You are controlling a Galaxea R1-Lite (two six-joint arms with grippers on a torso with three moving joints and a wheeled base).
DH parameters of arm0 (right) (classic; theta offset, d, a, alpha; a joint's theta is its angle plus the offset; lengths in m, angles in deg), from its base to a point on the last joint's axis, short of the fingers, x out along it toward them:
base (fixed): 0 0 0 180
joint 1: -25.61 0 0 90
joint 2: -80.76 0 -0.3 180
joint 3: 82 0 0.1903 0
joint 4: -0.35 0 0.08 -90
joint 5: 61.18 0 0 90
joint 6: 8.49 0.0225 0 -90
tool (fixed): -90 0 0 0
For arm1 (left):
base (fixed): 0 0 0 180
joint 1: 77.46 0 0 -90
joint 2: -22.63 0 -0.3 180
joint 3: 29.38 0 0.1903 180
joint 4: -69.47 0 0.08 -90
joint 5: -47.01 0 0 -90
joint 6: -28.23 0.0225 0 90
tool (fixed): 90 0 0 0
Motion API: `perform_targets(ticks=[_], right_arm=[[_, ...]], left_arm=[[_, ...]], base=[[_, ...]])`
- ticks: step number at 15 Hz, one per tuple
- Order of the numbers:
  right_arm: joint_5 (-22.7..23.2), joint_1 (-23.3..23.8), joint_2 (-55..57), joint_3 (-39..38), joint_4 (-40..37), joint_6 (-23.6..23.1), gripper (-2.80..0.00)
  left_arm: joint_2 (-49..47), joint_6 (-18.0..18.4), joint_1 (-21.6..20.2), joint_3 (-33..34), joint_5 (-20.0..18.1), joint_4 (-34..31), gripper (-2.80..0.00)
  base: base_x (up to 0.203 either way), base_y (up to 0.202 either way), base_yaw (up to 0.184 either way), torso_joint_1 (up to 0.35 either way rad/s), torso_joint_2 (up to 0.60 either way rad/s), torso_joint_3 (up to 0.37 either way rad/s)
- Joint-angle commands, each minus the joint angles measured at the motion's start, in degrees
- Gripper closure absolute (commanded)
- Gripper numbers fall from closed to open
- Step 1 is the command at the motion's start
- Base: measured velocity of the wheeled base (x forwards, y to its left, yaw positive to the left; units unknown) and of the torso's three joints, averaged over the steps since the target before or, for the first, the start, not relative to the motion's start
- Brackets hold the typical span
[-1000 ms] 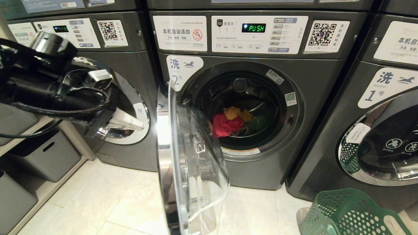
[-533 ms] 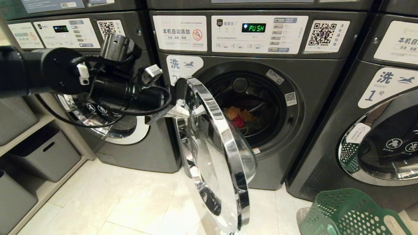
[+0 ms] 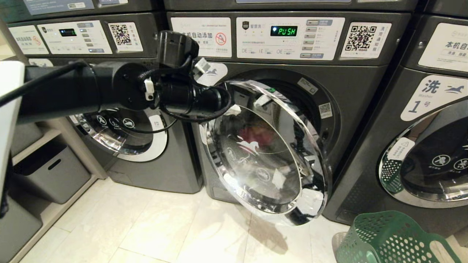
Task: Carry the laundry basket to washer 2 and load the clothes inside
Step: Close the washing machine door with the left hand
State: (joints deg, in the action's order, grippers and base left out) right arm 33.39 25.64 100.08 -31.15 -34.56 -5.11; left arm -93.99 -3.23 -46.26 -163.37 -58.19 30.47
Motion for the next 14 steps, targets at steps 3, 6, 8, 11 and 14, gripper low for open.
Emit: perform_targets(ticks=[3,6,8,11,14], right_arm=[[9.7,-0.1,40.3,13.6,-0.1,6.8,0.00],[16.1,-0.5,62.0,15.0,9.4,6.4,0.00],[17.4,-0.8,74.9,15.5,19.1,5.7,0.00],[17.3,-1.9,88.3,17.4,28.1,3.6,0.00],[15.2,-2.9,98.2,18.4,43.4,2.9,0.00]], left_arm=[[9.5,-0.5,2.9,0.1,13.1,-0.7,0.00],[13.2,-0.5,3.6,0.2,21.4,-0.9,0.00],[15.8,-0.4,3.6,0.2,21.8,-1.2,0.00],[17.8,-0.4,2.7,0.2,24.9,-4.2,0.00],[18.9,-0.4,2.3,0.2,27.5,-3.5,0.00]], base=[[0.000,0.000,0.000,0.000,0.00,0.000],[0.000,0.000,0.000,0.000,0.00,0.000],[0.000,0.000,0.000,0.000,0.00,0.000],[0.000,0.000,0.000,0.000,0.00,0.000],[0.000,0.000,0.000,0.000,0.00,0.000]])
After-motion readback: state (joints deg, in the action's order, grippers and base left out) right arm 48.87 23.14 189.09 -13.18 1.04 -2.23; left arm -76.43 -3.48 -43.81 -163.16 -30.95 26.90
